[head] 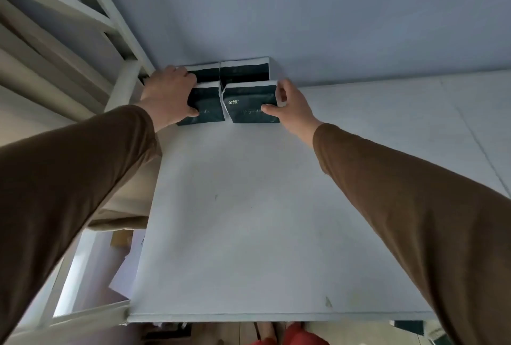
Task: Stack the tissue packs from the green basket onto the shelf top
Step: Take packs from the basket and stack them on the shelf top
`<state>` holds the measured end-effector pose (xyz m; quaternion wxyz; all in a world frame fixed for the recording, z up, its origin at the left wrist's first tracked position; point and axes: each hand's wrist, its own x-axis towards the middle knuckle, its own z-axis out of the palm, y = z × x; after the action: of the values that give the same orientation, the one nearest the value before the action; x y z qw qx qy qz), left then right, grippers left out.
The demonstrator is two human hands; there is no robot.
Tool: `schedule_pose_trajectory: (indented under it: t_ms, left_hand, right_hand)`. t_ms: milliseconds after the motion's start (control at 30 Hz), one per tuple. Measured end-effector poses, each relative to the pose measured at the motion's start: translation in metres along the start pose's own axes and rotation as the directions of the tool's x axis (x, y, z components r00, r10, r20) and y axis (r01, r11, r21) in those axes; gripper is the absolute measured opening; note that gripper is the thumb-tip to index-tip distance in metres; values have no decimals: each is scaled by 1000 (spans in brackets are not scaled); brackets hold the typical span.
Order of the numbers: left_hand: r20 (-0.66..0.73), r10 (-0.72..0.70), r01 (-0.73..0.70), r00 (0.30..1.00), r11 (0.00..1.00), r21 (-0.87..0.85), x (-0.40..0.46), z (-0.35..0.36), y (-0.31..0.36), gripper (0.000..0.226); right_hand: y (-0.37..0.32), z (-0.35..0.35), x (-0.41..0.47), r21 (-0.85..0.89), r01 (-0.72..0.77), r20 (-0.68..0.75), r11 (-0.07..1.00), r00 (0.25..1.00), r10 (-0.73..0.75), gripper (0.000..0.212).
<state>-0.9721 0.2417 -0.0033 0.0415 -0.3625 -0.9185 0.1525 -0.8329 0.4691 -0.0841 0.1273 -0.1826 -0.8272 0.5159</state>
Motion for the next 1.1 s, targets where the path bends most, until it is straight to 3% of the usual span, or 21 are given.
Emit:
schedule_pose_trajectory:
  t_ms: [167, 267, 567, 733, 900, 1100]
  left_hand:
    - [17, 9, -8, 1000, 1000, -29, 17, 11, -5, 58]
    - [-14, 32, -33, 999, 998, -52, 22, 15, -5, 56]
    - [-69, 35, -41, 997, 996, -83, 24, 19, -10, 54]
    - [-144, 36, -47, 989, 996, -71, 13, 13, -4, 68]
    - [-327, 153, -207, 933, 969, -138, -7, -12, 47, 65]
    - [-321, 344, -418, 883, 886, -200, -40, -43, 170, 55]
  right_hand:
    - [-1, 17, 13, -154, -27, -131, 988, 991, 7, 38]
    - [-2, 24, 15, -145, -84, -185, 986, 981, 57, 46]
    - [-13, 40, 19, -170, -148, -217, 974, 970, 109, 43]
    - [-11, 29, 0, -223, -155, -219, 962, 970, 106, 52]
    - [-2, -19, -59, -335, -113, -259, 935, 966, 25, 51]
    - [28, -112, -172, -506, -188, -333, 842, 943, 11, 45]
